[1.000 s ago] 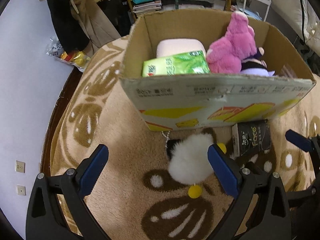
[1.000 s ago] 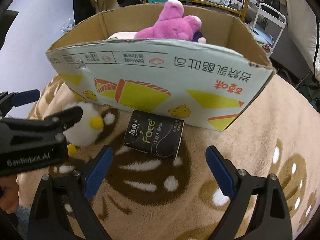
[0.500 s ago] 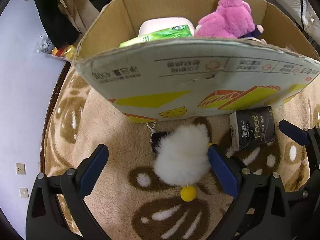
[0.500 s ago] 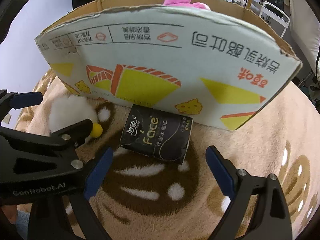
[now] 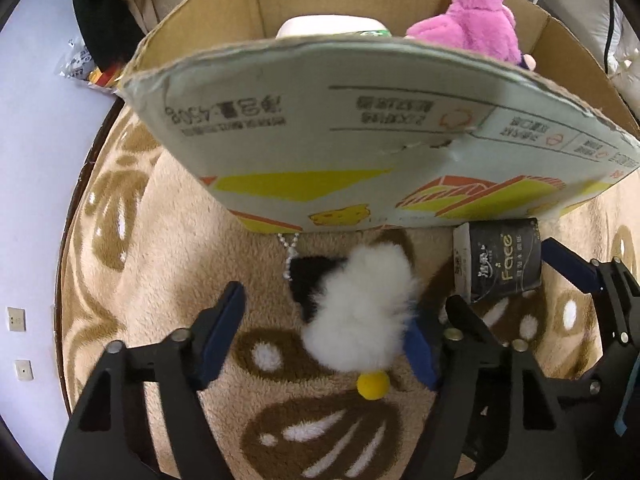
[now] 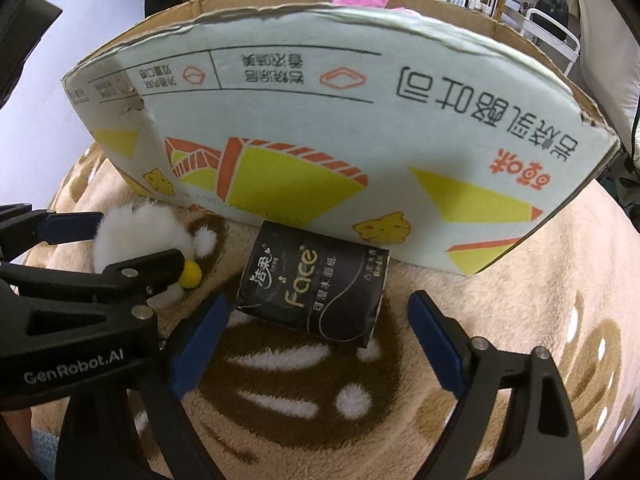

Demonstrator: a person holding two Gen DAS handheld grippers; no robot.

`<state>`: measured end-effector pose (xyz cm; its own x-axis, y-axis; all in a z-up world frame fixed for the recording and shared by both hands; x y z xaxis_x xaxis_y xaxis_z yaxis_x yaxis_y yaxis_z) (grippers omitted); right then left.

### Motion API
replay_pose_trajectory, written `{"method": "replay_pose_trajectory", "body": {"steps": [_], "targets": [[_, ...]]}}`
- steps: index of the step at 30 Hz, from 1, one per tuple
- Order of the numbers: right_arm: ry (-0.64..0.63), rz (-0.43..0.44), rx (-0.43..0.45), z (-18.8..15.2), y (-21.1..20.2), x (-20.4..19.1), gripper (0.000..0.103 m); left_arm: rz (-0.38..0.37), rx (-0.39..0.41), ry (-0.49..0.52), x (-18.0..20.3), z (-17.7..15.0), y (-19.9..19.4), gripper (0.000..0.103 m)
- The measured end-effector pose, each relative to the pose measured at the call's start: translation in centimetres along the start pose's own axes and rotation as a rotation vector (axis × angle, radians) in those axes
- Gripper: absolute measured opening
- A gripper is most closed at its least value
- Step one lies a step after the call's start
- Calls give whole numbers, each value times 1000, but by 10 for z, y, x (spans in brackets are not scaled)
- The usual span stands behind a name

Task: Organize soft objects
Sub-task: 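Grasp the white chick plush with the left tool while the right tool grips the black tissue roll, then lift and carry the chick plush and tissue roll over the box with both tools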

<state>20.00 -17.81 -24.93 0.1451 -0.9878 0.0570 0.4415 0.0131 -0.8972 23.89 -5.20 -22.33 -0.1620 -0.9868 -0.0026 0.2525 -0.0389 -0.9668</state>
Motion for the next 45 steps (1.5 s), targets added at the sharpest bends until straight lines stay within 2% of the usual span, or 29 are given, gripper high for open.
{"method": "replay_pose_trajectory", "body": {"steps": [6, 7, 10, 16, 25, 34, 38, 45], "targets": [[4, -8, -3, 2, 2, 6, 86, -31, -1, 16, 12, -3, -1, 48], [5, -10, -5, 2, 2, 6, 82, -32, -1, 17, 13, -3, -2, 47], [-5, -22, -17, 2, 3, 11, 75, -26, -13, 9, 14, -5, -2, 44], [-1, -19, -15, 2, 0, 14, 73, -26, -6, -1, 7, -6, -7, 42], [5, -9, -7, 3, -11, 15, 72, 32, 48, -1, 4, -19, -26, 41], [-3, -41, 53, 7, -45, 22, 72, 56, 179, -32, -8, -14, -60, 41], [-4, -44, 111, 12, -69, 24, 72, 66, 267, -16, -7, -12, -86, 41], [-7, -46, 183, 19, -105, 25, 72, 57, 359, 23, -3, -6, -115, 41]]}}
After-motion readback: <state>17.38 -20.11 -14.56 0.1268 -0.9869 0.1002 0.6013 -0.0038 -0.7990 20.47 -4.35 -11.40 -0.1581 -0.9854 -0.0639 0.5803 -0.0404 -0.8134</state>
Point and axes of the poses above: each gripper's, at about its wrist camera, not at the fingertips, and y roughly the way its jaws point, x to its right, z to its top, the point moved 5 cm from there along y, roughly the way its jaws point, and after that the axes turned 11 degrees about -y, right-handed, at the moved point
